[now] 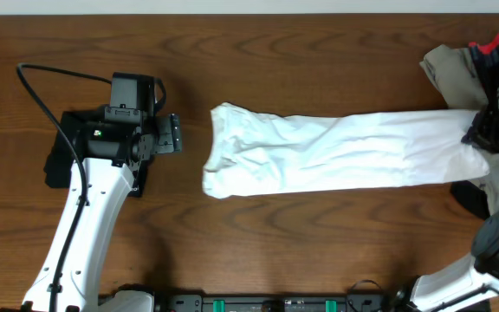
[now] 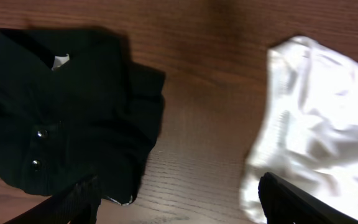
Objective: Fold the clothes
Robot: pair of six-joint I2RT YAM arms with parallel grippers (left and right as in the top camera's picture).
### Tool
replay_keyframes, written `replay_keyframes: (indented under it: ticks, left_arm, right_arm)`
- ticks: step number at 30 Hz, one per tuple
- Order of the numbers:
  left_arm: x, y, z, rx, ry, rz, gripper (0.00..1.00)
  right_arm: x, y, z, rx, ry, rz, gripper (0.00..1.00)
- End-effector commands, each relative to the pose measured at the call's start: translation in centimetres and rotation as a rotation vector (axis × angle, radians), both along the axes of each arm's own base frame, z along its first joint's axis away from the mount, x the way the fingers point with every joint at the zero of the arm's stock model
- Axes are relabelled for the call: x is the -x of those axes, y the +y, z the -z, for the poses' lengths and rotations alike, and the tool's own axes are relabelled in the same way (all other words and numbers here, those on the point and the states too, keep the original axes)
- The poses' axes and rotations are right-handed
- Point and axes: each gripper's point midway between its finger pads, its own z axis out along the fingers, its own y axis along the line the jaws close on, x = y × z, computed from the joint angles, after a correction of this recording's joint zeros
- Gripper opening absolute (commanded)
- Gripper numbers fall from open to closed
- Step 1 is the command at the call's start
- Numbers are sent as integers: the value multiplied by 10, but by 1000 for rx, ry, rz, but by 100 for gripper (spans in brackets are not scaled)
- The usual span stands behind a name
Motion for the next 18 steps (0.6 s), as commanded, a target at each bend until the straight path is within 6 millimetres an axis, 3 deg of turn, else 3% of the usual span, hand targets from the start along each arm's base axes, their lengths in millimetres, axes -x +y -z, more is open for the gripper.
replay_keyframes:
  ticks: [1,5,11,14,18]
  left_arm:
    - [-5,1,-10,-4,-28,6,83]
    - [-5,1,-10,-4,-28,6,83]
    - [-5,1,-10,-3,-27,6,83]
    - [-5,1,-10,-4,-26,6,83]
    - [-5,1,-10,-4,-26,6,83]
  right_arm:
    - [-10,31,-10,-4,-28,-108,1]
    - [-21,82,-7,-13,-18,-244,1]
    - [-34,176,-1,-5,-22,-443,1]
    - [-32,223,4,-5,-24,-551,2]
    - [-25,262,17,42,2,-619,4]
